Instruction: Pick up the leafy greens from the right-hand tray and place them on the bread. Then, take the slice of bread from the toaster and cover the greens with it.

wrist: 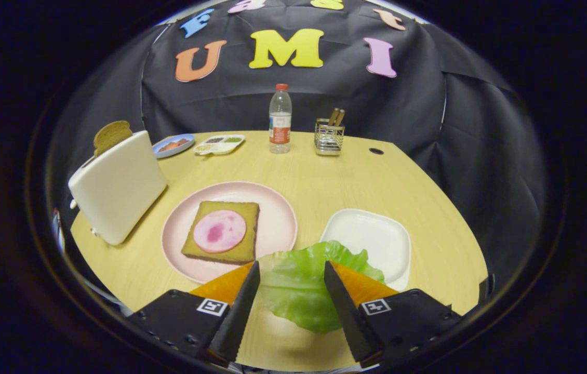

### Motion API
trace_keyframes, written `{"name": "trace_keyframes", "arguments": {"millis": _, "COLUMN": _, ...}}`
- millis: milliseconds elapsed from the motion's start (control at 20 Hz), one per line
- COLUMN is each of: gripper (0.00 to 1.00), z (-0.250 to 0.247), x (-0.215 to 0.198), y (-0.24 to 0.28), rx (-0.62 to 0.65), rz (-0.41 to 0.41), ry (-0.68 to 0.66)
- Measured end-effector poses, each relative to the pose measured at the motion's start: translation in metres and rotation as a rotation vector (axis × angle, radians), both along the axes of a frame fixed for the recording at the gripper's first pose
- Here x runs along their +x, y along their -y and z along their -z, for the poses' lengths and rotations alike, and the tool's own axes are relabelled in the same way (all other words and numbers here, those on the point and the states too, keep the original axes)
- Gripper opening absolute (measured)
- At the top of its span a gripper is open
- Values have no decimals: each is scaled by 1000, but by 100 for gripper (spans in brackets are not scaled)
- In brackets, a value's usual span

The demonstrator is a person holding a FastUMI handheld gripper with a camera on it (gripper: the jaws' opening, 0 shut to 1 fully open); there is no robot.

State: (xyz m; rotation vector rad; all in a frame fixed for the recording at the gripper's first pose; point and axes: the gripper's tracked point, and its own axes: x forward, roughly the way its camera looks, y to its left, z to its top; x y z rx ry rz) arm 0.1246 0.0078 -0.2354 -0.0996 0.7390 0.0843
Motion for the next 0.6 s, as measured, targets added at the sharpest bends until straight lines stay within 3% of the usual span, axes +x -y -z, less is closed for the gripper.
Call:
{"name": "trace_keyframes", "arguments": {"millis": 300, "gripper": 83, "z": 25, "x": -13, "y": 3, "rx": 12, "rz": 49, "ry": -88}}
{"name": "trace_keyframes", "arguments": {"millis": 350, "gripper": 83, "z": 43, "x": -22, "y": 2, "rx": 25, "rz": 39, "ry": -172}}
{"name": "trace_keyframes", "arguments": {"millis": 550, "gripper": 86, "z": 38, "x": -13, "y": -1, "rx": 47, "rz": 27, "ry": -133}}
{"name": "trace_keyframes", "arguments": {"millis": 600, "gripper": 73, "z": 35, "x": -13, "y": 0, "rx": 51, "rz": 31, "ry": -128}}
